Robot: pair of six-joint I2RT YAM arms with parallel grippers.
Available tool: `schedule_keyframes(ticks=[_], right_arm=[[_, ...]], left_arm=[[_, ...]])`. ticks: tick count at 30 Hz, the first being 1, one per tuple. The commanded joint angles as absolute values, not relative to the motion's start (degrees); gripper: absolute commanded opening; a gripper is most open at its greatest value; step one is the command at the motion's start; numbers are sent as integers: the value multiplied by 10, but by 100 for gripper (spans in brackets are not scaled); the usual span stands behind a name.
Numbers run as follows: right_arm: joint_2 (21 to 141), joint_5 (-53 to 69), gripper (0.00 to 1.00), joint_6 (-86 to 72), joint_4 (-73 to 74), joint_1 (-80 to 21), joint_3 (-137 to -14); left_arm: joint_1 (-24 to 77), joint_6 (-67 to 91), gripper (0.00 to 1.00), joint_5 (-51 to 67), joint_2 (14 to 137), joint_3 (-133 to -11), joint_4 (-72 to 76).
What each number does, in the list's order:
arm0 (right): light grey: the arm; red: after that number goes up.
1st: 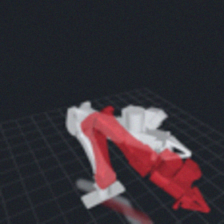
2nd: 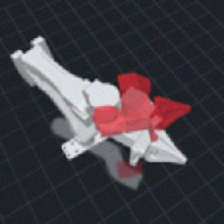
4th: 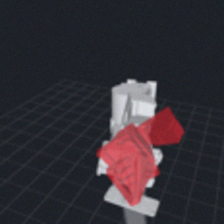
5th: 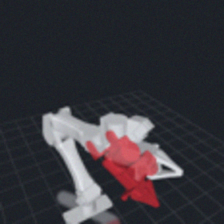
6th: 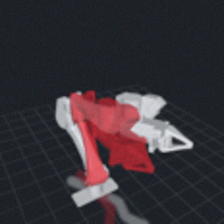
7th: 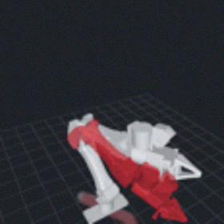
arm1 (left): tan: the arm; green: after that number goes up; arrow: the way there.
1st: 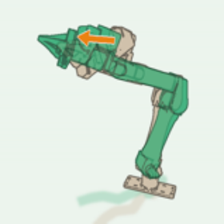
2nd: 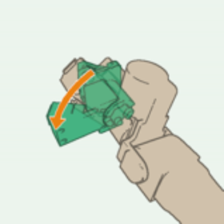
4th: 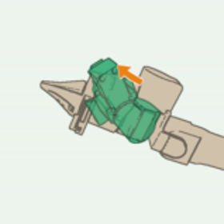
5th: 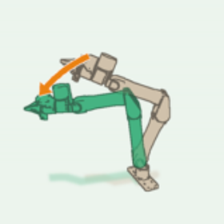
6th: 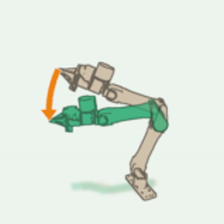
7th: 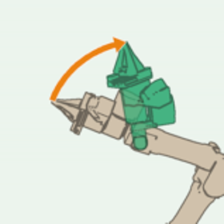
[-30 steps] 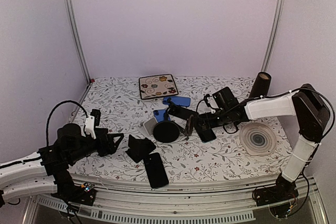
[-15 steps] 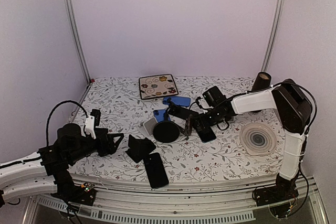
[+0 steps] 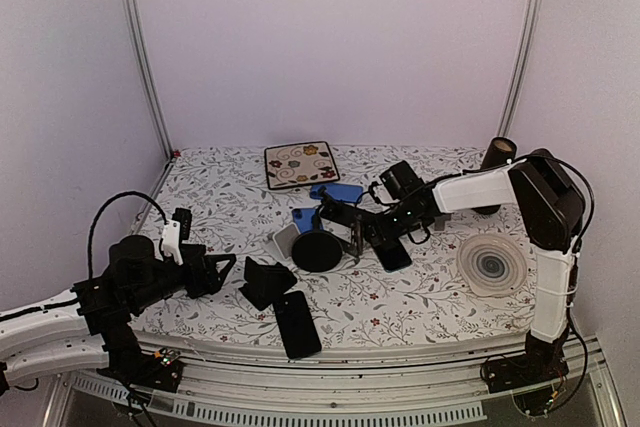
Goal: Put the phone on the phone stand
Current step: Pick up the phone at the center of the board.
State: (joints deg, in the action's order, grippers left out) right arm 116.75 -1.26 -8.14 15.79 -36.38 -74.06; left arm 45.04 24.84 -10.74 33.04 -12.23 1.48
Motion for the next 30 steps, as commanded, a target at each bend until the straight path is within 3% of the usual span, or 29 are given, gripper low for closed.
schedule_keyframes(ticks=[1, 9, 20, 30], right_arm=[[1192, -41, 91, -92, 179, -368, -748], [1179, -74, 86, -91, 173, -383, -721], [1157, -76, 78, -102, 152, -384, -674], [1115, -58, 53, -126, 157, -384, -669]], left_arm=[[445, 243, 96, -107, 330, -122, 31], [457, 278, 95, -88, 339, -150, 33], [561, 324, 94, -159, 422, -247, 30], [609, 370, 93, -184, 513, -337, 27]])
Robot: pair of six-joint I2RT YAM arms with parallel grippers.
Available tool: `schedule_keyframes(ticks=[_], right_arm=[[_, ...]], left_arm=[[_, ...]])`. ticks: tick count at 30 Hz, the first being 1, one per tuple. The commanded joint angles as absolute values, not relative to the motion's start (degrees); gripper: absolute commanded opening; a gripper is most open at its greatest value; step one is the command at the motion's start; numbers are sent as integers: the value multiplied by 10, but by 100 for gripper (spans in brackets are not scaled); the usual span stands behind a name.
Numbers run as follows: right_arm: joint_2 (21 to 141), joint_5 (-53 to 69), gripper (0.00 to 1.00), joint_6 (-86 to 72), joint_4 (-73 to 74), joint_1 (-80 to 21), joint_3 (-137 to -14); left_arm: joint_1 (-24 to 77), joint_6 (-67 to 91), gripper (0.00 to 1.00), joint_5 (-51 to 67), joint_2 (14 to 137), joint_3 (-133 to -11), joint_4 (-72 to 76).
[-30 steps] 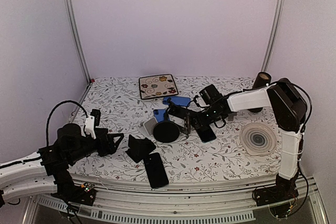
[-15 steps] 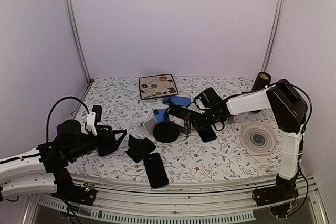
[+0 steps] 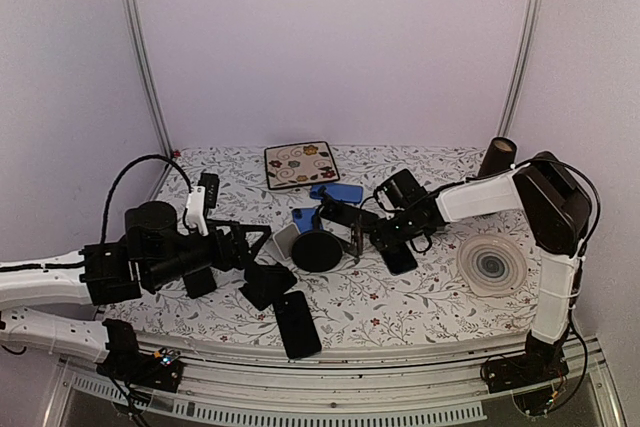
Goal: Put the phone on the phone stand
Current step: Pick up the phone at the center of the board, then pass from the right arm to the left
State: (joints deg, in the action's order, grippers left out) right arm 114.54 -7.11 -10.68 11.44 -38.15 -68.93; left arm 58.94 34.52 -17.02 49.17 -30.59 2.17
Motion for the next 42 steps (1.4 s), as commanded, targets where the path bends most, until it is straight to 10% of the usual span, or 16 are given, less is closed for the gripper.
schedule_keyframes(ticks=[1, 42], right_arm=[[1107, -53, 52, -131, 155, -384, -666], [809, -8, 40, -310, 64, -486, -572]], left_arm=[[613, 373, 93, -183, 520, -342, 30], [706, 402, 75, -166, 934, -547, 168]])
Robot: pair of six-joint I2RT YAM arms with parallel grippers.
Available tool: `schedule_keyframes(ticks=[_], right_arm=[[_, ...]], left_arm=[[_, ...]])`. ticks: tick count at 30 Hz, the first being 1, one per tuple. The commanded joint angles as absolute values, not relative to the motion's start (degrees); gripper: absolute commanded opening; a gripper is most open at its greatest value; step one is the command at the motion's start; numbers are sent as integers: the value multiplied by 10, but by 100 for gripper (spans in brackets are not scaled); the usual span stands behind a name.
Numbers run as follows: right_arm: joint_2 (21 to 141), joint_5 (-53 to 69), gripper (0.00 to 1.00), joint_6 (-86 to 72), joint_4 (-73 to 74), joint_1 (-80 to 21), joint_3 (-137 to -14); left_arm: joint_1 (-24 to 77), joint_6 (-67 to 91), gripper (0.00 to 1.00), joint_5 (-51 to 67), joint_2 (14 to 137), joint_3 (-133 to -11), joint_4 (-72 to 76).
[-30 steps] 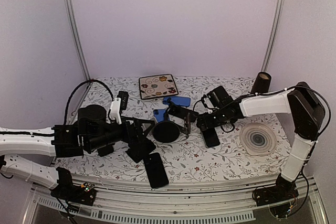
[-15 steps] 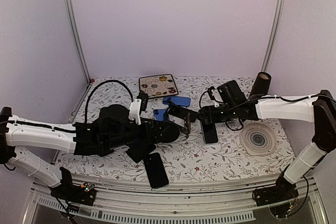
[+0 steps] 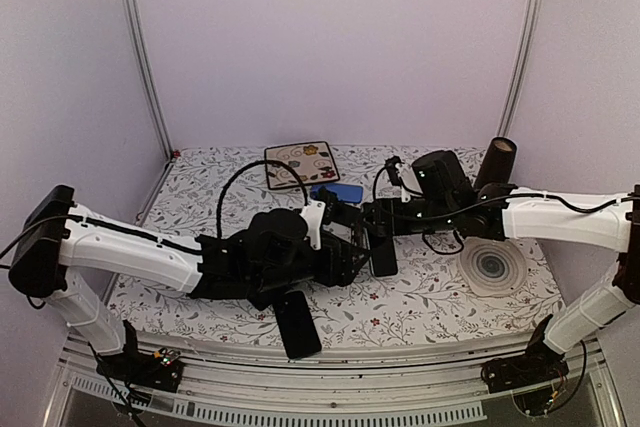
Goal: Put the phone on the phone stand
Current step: Pass from the right arm to the left
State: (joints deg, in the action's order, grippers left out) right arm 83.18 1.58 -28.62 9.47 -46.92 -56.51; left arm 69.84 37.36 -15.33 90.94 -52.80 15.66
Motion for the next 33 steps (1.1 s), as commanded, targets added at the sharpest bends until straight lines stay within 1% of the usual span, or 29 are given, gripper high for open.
schedule_keyframes(ticks=[1, 14, 18, 21, 24, 30, 33], right_arm=[[808, -10, 40, -312, 64, -489, -573], [796, -22, 40, -340, 52, -514, -565], [787, -28, 40, -344, 49, -516, -556], [779, -28, 40, -349, 45, -516, -548], [774, -27, 40, -351, 43, -516, -542], [760, -31, 41, -351, 43, -516, -526], [752, -32, 42, -353, 43, -517, -516]], left_arm=[[705, 408, 74, -166, 940, -549, 168], [712, 442, 60, -143, 994, -567, 205], [712, 450, 53, -127, 1008, -570, 224], [711, 455, 45, -115, 1020, -577, 233], [712, 458, 33, -107, 1029, -581, 240], [711, 457, 0, -103, 1032, -583, 246], [712, 446, 0, -100, 1033, -584, 250]])
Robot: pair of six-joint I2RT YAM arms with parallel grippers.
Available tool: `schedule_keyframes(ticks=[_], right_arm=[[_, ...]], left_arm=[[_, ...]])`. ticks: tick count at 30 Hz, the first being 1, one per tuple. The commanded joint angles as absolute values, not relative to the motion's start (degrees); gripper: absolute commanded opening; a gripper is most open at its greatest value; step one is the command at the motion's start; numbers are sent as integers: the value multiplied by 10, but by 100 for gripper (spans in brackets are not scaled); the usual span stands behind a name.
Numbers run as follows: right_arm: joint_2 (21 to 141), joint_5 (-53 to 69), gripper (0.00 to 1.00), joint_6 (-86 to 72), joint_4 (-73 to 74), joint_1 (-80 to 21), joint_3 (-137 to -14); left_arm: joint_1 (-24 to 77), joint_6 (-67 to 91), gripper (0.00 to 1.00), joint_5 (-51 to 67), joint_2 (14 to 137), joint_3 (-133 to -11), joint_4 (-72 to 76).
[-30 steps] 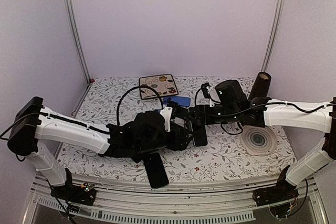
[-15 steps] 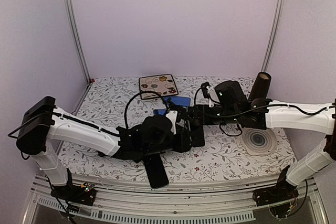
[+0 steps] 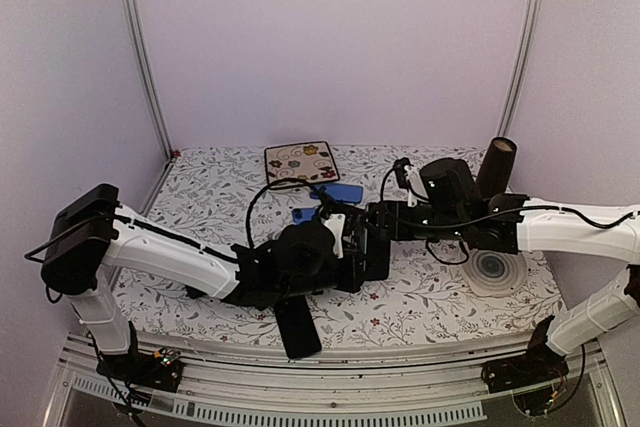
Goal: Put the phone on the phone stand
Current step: Pass from the right arm to the left
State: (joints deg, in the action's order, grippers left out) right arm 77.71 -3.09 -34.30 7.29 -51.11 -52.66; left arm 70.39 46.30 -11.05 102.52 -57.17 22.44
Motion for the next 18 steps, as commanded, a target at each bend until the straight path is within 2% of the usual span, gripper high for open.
schedule_keyframes(ticks=[1, 7, 15, 18], right_arm=[[749, -32, 43, -353, 43, -517, -514], [723, -29, 62, -354, 45, -516, -493], [672, -31, 95, -361, 56, -517, -449], [650, -30, 99, -364, 58, -517, -435]], left_arm=[[713, 441, 0, -99, 1033, -584, 251], [721, 404, 0, -100, 1029, -578, 261], [734, 365, 0, -94, 1019, -562, 284], [738, 346, 0, -90, 1013, -559, 288]])
